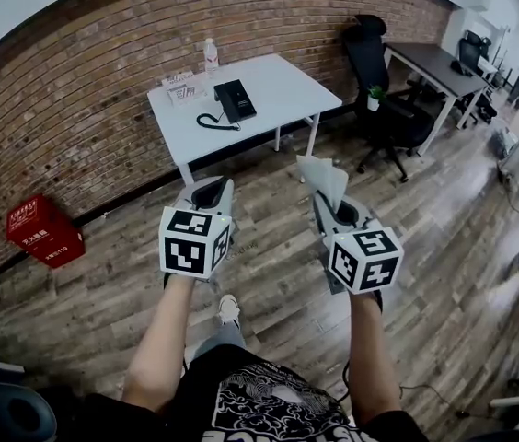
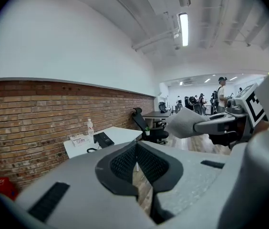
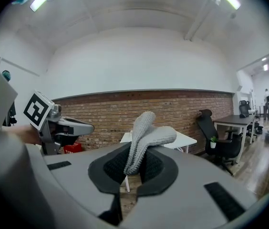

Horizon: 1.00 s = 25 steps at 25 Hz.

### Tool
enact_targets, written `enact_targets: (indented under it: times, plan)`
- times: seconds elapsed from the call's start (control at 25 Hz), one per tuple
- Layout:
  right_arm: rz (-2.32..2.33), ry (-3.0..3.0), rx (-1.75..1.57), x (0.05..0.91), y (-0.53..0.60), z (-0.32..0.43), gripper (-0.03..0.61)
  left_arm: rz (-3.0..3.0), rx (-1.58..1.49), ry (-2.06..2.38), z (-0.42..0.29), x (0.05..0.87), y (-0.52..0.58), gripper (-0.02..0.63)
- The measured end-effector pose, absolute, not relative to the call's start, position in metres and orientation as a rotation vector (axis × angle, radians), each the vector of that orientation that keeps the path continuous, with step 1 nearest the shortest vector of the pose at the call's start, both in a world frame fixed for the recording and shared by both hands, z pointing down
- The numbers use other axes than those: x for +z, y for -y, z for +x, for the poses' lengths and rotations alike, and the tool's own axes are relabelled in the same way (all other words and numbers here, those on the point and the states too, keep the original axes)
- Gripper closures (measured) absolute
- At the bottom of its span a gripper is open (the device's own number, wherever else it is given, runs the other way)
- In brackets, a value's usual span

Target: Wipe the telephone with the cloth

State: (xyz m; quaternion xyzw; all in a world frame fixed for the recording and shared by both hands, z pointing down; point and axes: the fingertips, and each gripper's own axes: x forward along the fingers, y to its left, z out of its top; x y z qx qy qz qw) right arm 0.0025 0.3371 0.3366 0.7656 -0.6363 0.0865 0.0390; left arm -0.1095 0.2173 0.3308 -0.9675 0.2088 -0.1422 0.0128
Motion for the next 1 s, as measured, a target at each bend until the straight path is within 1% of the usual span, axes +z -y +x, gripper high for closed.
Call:
enact_targets:
  times: [0.24,0.52,1.0]
  plan:
    - [2.332,1.932,0.281,0.345,-0.293,0.030,0.568,-3.035,-0.443,-0.642,-0.081,0.343,-0.170,0.607]
    - [2.305,1.913,0.316,0.348,-0.200,0.059,0.568,-3.064,-0.461,-0.631,-0.047,0.350,-0.077,0.607]
    - [2.280,1.890,0.378,0.349,-0.048,0.086,0.568,-3.101,-0.516,-0.623,-0.022,0.361,0.075,0.607]
